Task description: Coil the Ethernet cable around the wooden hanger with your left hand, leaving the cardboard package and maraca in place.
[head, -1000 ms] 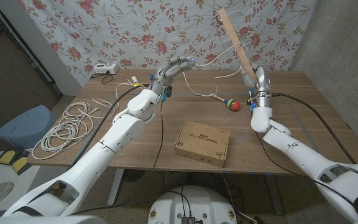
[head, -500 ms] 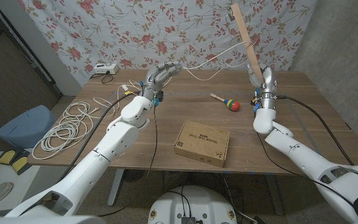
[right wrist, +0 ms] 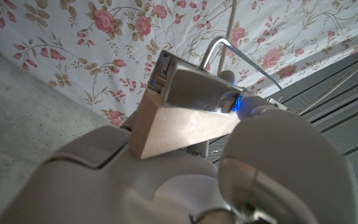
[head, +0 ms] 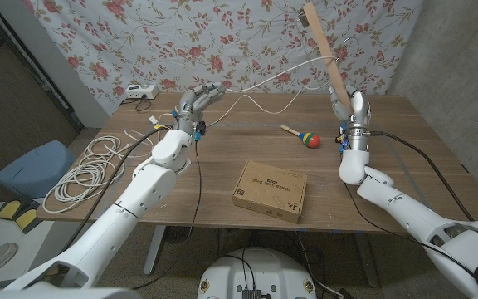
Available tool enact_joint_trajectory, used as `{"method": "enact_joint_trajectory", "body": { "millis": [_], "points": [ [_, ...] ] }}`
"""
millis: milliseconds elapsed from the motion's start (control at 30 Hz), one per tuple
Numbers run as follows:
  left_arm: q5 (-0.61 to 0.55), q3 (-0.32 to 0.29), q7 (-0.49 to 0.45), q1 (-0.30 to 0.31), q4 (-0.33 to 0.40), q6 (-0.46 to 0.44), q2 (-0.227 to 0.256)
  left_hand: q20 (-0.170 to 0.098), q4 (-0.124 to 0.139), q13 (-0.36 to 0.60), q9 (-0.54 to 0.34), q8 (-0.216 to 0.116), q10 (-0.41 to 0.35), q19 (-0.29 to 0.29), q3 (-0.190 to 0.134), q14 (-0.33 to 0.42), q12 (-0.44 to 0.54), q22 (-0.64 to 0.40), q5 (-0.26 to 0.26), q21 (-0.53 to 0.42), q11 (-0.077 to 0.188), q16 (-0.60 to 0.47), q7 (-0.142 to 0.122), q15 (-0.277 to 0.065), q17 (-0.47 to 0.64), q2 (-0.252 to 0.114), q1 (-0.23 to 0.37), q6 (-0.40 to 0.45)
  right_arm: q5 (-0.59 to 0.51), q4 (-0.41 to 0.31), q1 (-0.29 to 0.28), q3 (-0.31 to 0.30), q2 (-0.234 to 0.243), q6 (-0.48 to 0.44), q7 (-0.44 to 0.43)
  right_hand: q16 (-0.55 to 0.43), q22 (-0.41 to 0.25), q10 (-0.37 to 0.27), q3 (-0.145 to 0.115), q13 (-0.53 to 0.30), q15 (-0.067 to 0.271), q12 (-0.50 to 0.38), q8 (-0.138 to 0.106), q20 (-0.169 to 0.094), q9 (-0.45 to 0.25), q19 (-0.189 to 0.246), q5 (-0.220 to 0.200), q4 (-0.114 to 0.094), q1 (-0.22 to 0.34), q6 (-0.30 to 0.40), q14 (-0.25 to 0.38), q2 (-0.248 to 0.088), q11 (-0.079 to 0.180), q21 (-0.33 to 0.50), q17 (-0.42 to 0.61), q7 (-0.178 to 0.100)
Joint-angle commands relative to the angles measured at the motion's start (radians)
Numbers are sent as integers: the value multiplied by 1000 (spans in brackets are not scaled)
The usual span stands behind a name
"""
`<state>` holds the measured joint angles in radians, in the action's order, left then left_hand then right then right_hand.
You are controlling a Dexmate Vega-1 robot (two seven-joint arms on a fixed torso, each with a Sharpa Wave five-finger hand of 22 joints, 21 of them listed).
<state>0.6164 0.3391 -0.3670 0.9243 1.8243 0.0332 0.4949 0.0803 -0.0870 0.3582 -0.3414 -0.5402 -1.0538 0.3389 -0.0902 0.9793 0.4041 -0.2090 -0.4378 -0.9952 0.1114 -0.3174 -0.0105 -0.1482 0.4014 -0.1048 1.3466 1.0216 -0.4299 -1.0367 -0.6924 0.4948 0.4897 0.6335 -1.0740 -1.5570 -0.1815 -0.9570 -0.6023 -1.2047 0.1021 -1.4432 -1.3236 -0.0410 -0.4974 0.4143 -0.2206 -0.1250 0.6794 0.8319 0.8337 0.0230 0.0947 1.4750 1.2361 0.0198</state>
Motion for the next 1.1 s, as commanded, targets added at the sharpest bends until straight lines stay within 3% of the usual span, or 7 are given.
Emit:
{"method": "enact_joint_trajectory", "body": {
  "millis": [33,433,567,767,1100],
  "points": [
    [-4,2,-10,-68,-49,-49,1,-2,2,300,-2,-4,-69,-6,3,10,4,-3,-9,-8,55,1,7,-86,7,-17,18,10,-295,-52,-50,-98,-48,131,-43,0,1,28,-3,-31,102,-123,-3,-31,-3,-3,-5,-7,-204,-4,-9,-196,24,-5,3,-3],
    [-8,44,38,-167,-120,-108,-5,2,3,309,-6,-4,-69,-8,6,12,3,-1,-8,-15,53,4,15,-86,14,-20,22,7,-434,-84,-44,-70,-45,192,-43,0,3,37,1,-31,102,-123,-9,-41,-5,4,-9,-12,-214,-19,-14,-194,24,-20,3,-7],
    [-11,60,57,-200,-135,-137,-1,3,4,312,-6,-3,-70,-9,7,11,3,-1,-7,-17,51,5,19,-85,16,-21,23,6,-459,-102,-35,-32,-23,180,-43,0,4,45,2,-31,103,-122,-8,-46,1,3,-11,-14,-218,-21,-18,-193,26,-27,3,-10],
    [-25,87,83,-254,-156,-178,1,5,5,317,-5,-1,-69,-11,9,11,2,-1,-5,-20,49,7,21,-84,19,-23,23,5,-451,-122,4,77,38,139,-37,1,4,53,1,-31,103,-122,-14,-46,-2,7,-15,-17,-224,-26,-21,-193,28,-38,3,-8],
    [-74,144,128,-361,-188,-256,3,9,6,324,-5,-1,-72,-14,12,11,2,0,-3,-26,48,10,23,-83,23,-24,27,9,-401,-129,72,209,101,94,60,1,4,56,0,-31,104,-124,-18,-46,7,9,-19,-18,-232,-25,-26,-193,26,-55,3,-11]
  ]
}}
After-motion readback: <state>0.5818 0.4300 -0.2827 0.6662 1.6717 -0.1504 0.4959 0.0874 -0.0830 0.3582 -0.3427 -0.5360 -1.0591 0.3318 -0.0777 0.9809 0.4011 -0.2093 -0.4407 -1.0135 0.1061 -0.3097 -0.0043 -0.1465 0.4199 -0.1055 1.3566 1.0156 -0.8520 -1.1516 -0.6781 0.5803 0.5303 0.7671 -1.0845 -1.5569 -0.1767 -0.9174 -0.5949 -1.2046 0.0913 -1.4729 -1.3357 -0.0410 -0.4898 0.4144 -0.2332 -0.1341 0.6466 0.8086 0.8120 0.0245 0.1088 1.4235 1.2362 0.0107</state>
